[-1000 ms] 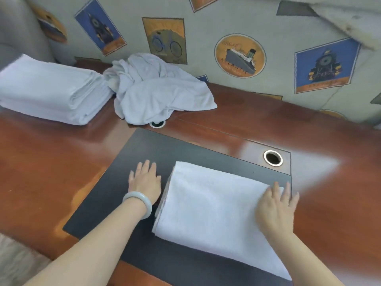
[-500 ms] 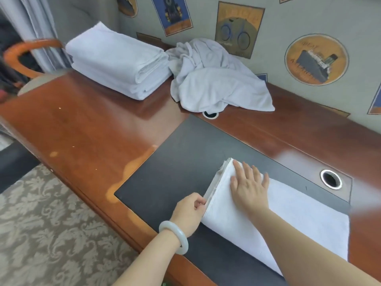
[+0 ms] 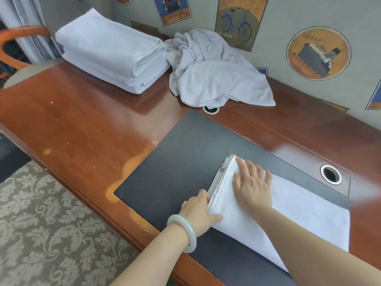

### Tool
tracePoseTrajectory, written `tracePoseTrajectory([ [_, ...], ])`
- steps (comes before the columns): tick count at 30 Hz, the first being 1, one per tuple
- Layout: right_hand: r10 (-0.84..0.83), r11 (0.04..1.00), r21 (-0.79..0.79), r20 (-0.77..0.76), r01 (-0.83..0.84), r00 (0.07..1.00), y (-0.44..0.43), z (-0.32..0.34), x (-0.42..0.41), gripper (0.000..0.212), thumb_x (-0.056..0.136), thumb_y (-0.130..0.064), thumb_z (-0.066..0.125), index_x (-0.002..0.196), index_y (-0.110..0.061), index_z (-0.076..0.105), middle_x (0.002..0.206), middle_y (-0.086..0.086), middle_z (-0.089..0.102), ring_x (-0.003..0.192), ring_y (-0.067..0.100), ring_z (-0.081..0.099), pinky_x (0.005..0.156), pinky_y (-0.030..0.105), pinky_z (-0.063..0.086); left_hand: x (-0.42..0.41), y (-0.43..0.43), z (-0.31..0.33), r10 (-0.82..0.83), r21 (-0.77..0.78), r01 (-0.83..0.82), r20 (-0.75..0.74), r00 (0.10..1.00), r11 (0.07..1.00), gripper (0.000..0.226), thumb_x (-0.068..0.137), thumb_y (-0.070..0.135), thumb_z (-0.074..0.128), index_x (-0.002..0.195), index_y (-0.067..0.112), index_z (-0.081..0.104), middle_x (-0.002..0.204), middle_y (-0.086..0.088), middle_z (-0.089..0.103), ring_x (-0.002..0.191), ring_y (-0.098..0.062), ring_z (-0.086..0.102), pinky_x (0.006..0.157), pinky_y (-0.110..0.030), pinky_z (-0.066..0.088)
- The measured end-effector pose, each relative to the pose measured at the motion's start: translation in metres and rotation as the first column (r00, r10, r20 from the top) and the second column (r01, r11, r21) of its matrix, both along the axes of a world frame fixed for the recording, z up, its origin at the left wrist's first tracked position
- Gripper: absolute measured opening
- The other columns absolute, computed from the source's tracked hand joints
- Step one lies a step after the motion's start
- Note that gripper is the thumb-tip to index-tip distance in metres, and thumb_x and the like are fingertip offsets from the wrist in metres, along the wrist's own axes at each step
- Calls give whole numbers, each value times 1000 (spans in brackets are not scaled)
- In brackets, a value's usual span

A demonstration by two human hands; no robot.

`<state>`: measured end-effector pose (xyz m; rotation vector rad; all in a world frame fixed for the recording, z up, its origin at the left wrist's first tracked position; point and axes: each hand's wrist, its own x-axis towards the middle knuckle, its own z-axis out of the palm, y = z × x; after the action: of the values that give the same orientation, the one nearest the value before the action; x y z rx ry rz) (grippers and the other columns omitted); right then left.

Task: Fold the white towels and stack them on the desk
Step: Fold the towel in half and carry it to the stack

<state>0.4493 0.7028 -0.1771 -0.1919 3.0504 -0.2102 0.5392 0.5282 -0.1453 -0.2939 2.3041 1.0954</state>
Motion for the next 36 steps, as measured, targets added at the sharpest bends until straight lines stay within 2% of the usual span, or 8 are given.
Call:
tracePoseTrajectory([
  [13, 13, 1000, -11, -10, -13, 1000, 5, -2, 0, 54, 95, -44, 16, 148, -36, 24, 146, -9, 38, 139, 17, 27, 120, 48, 9, -15, -2, -5, -71, -122, 73, 26, 997, 990, 21, 101, 41, 42, 97, 20, 38, 117, 1, 57, 106, -25, 50, 90, -44, 47],
  [18, -5, 985, -174, 83, 20, 996, 6, 0, -6, 53, 98, -40, 22, 151, -41, 24, 157, -14, 28, 148, 9, 13, 121, 42, -5, -20, 35, 7, -283, -536, -14, -467, 838, 844, 27, 82, 27, 72, 100, 19, 55, 100, 1, 59, 93, -21, 55, 79, -32, 46],
  [19, -42, 946, -312, 139, 84, 989, 6, 9, -9, 49, 102, -35, 28, 150, -38, 29, 157, -15, 30, 149, 7, 12, 121, 39, -5, -22, 48, 4, -340, -529, 3, -541, 769, 849, 35, 71, 23, 78, 100, 19, 60, 100, 2, 62, 94, -21, 60, 78, -32, 51],
  [21, -203, 662, -681, 240, 314, 949, 11, 31, -7, 43, 105, -21, 35, 147, -28, 40, 152, -15, 35, 148, 4, 14, 122, 33, 2, -29, 75, 2, -435, -517, 97, -589, 681, 851, 46, 73, 21, 65, 118, 14, 66, 122, -2, 65, 115, -22, 62, 95, -34, 51],
  [23, -356, 492, -787, 208, 372, 911, 20, 42, 5, 43, 104, -13, 33, 145, -19, 45, 151, -9, 38, 148, 7, 16, 122, 33, 13, -40, 98, 6, -514, -534, 228, -482, 709, 814, 60, 86, 21, 37, 145, 13, 46, 152, -3, 43, 143, -23, 36, 116, -41, 25],
  [25, -331, 746, -602, 38, 286, 943, 43, 33, 29, 49, 103, -26, 23, 148, -18, 40, 158, -4, 30, 150, 13, 12, 123, 34, 6, -52, 107, -9, -613, -603, 321, -373, 696, 731, 62, 96, 28, 18, 157, 24, 9, 165, 4, 3, 151, -22, -6, 121, -49, -8],
  [28, -184, 967, -181, -9, 180, 983, 105, 0, 65, 69, 95, -53, 5, 157, -26, 14, 163, -7, 3, 152, 13, -3, 122, 35, -8, -59, 89, -30, -645, -655, 304, -372, 667, 692, 62, 96, 49, 6, 156, 35, 5, 165, 11, -3, 151, -20, -11, 116, -57, -10],
  [36, -595, 783, -86, 188, 617, 781, 223, 1, 99, 78, 93, -63, 10, 157, -18, 12, 165, 4, 9, 152, 23, 4, 122, 49, 4, -62, 92, -28, -702, -679, 375, -296, 648, 632, 67, 85, 56, -14, 150, 38, -22, 160, 13, -26, 146, -18, -30, 117, -57, -14],
])
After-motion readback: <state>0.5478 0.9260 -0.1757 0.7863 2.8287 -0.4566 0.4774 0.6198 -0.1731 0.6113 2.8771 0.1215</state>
